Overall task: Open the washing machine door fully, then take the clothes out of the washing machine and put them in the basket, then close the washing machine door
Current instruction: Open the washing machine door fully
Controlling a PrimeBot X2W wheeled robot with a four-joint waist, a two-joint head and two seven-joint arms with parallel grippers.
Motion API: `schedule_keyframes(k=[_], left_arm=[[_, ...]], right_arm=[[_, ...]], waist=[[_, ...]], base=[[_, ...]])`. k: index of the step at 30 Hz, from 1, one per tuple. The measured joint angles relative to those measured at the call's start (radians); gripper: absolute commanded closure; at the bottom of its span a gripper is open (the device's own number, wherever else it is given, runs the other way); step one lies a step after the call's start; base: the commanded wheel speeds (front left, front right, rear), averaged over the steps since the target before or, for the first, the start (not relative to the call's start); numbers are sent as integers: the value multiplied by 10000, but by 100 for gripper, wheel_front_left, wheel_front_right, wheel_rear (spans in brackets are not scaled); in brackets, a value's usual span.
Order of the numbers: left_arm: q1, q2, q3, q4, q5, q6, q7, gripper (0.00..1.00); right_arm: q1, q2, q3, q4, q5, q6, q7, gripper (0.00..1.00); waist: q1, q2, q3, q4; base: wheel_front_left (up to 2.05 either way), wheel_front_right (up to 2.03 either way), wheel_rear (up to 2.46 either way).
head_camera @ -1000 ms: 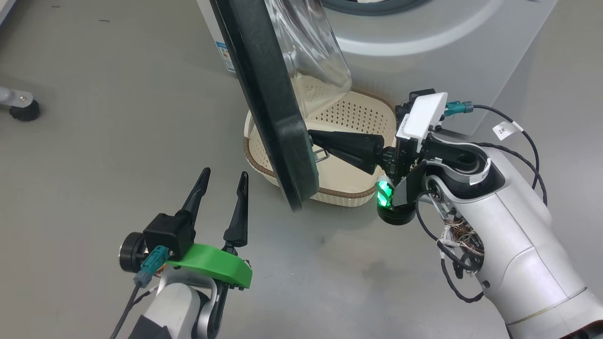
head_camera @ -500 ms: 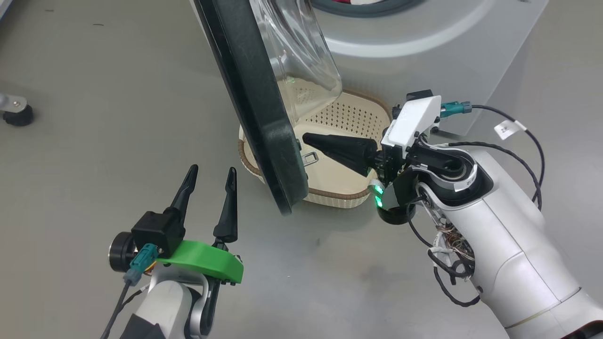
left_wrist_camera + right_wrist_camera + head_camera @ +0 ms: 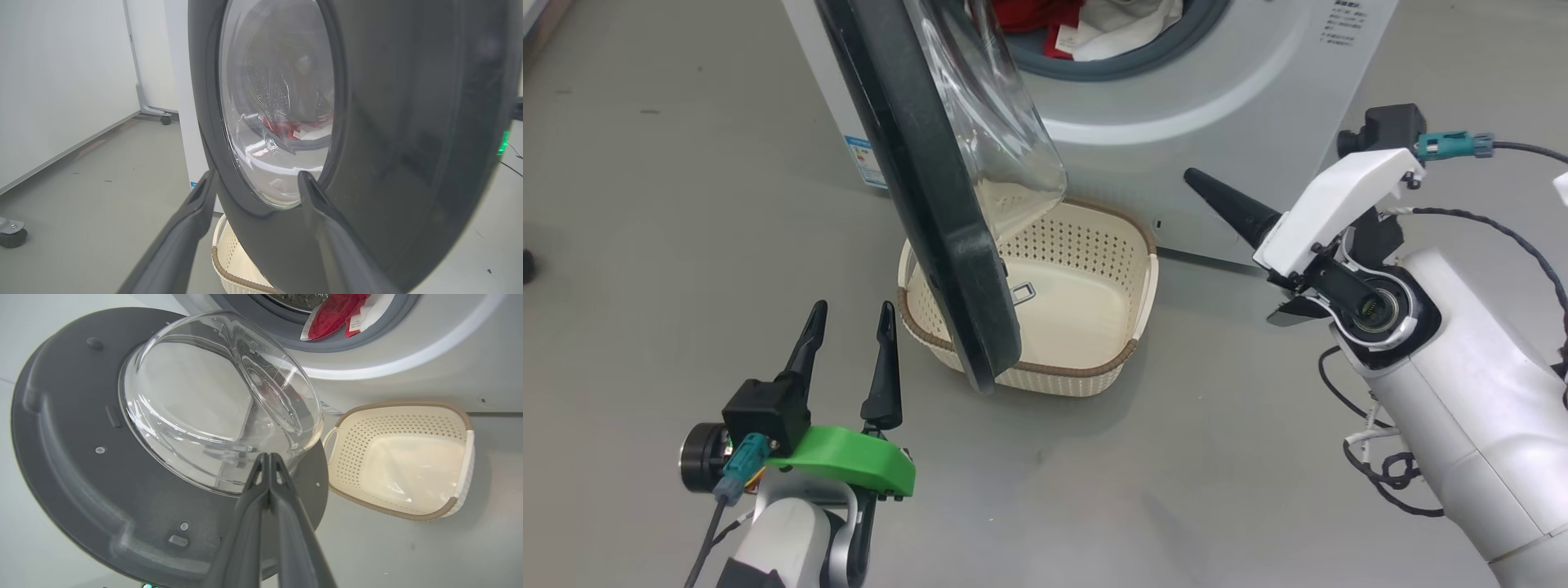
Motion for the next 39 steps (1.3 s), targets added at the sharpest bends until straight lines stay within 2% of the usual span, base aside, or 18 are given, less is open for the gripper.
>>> schedule_keyframes(k=[6,13,26,32,39], left_arm=[[254,2,410,130,159,38,0,0],[589,2,803,153,286,38,0,0],[939,4,1292,-27,328,38,0,0],[1042,6,1363,-29,336,35,0,0],[1135,8,1588,-38,364,23,0,0]], right_arm=[[146,-821,625,-113,-2272,109,-1453,100],[736,-1461,897,-263,-4057,82,-3168,100],[2394,-1674,798,-596,-5637,-947,-6071,100],[3152,-1695,679,-736,-6264,-1553,-6109,100],[3865,-1509,278,-1001,-6878,-1806,-6092,100]], waist=[[0,0,-432,-458],[0,0,-876,-1023],[0,0,-1340,-1816],[0,0,-1419,-2020],[0,0,-1487,-2120]], base=[[0,0,0],[0,0,0],[0,0,0],[0,0,0],[0,0,0]])
